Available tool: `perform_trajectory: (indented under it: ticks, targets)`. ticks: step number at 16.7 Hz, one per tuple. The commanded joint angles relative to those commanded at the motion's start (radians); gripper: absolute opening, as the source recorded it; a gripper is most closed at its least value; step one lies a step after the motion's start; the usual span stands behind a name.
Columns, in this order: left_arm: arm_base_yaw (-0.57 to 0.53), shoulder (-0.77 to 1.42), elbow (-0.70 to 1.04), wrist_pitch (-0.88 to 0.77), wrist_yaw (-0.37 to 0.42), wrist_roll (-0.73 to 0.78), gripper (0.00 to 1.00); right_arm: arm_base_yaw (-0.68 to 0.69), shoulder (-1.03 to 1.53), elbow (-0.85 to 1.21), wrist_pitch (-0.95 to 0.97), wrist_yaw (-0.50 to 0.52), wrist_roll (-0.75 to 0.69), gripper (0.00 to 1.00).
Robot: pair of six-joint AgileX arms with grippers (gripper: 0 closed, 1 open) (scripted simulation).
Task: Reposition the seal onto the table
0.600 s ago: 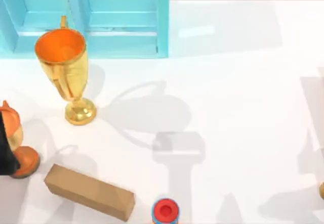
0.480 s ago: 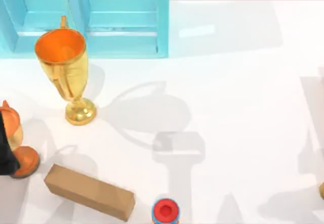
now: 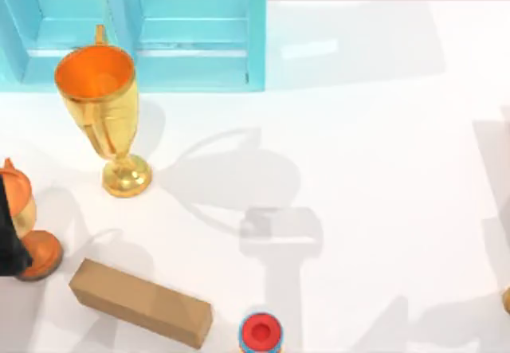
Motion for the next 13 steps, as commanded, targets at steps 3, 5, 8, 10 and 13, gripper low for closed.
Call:
perform_trajectory:
  ticks: [3,5,8,10,13]
  targets:
    - [0.000,0.000,0.000,0.000,0.000,0.000,1.00,-0.082,0.297,0.208,-0.197,-0.001,-0.080,1.00]
    - [0.000,0.000,0.000,0.000,0.000,0.000,1.00,-0.139,0.502,0.350,-0.334,-0.001,-0.135,1.00]
    - [0.000,0.000,0.000,0.000,0.000,0.000,1.00,-0.220,0.773,0.555,-0.531,-0.002,-0.215,1.00]
    - [0.000,0.000,0.000,0.000,0.000,0.000,1.00,-0.268,0.930,0.681,-0.647,-0.002,-0.264,1.00]
    - [0.000,0.000,0.000,0.000,0.000,0.000,1.00,-0.328,1.130,0.840,-0.787,-0.003,-0.323,1.00]
